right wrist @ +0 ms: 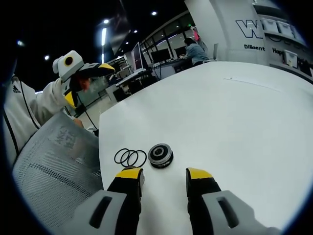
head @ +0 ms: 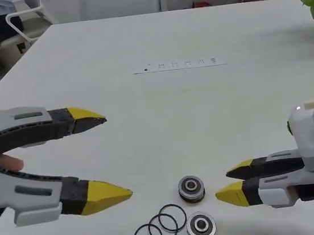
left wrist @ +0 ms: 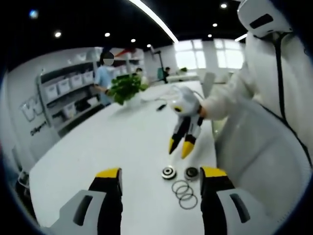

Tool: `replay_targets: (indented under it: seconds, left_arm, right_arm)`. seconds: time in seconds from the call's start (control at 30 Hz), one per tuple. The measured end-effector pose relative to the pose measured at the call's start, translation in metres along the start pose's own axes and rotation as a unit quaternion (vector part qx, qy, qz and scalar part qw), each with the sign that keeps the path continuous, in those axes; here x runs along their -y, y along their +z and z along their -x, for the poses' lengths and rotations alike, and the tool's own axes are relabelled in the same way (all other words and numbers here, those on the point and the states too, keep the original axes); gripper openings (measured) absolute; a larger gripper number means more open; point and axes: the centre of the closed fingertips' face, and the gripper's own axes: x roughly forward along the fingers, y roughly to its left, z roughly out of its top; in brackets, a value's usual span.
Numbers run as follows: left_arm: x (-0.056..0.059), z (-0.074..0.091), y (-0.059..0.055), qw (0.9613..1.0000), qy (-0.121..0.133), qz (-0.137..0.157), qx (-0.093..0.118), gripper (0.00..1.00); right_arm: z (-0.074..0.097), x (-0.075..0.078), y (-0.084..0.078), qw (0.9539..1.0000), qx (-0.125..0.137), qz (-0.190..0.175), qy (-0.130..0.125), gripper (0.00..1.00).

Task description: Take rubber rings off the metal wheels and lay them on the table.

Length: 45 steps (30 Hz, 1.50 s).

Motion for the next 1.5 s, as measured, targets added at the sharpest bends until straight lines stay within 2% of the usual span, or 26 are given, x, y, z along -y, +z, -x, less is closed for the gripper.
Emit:
replay_targets:
  seconds: [0.2,0.43,0.6,0.77,1.0,1.2,1.5]
  left_arm:
    - [0.002,-0.019,0.008,0.9997,-0.016,-0.012,0.011,0.61]
    - [-0.002,-0.036,0.006,0.9997,-0.019,-0.015,0.008,0.55]
    - [-0.003,-0.049,0.005,0.9995,-0.024,0.006,0.017,0.52]
    - [-0.004,-0.065,0.004,0.9993,-0.026,0.011,0.026,0.5]
    - [0.003,-0.081,-0.011,0.999,-0.038,0.019,0.013,0.44]
    - [0.003,-0.093,-0.026,0.9988,-0.041,0.028,0.002,0.39]
    - [0.005,-0.114,-0.042,0.9979,-0.05,0.038,-0.012,0.34]
  right_arm:
    - [0.0,0.002,0.0,1.0,0.003,-0.003,0.0,0.32]
    - [-0.001,0.001,0.0,1.0,0.007,-0.005,0.003,0.32]
    - [-0.003,0.001,0.0,0.9999,0.009,-0.004,0.005,0.32]
    - [-0.004,0.0,0.002,0.9999,0.013,-0.005,0.009,0.32]
    - [-0.005,-0.002,0.005,0.9996,0.022,0.0,0.02,0.33]
    - [-0.011,-0.003,0.004,0.9996,0.019,0.005,0.023,0.33]
    - [-0.017,-0.002,0.004,0.9994,0.017,0.009,0.029,0.31]
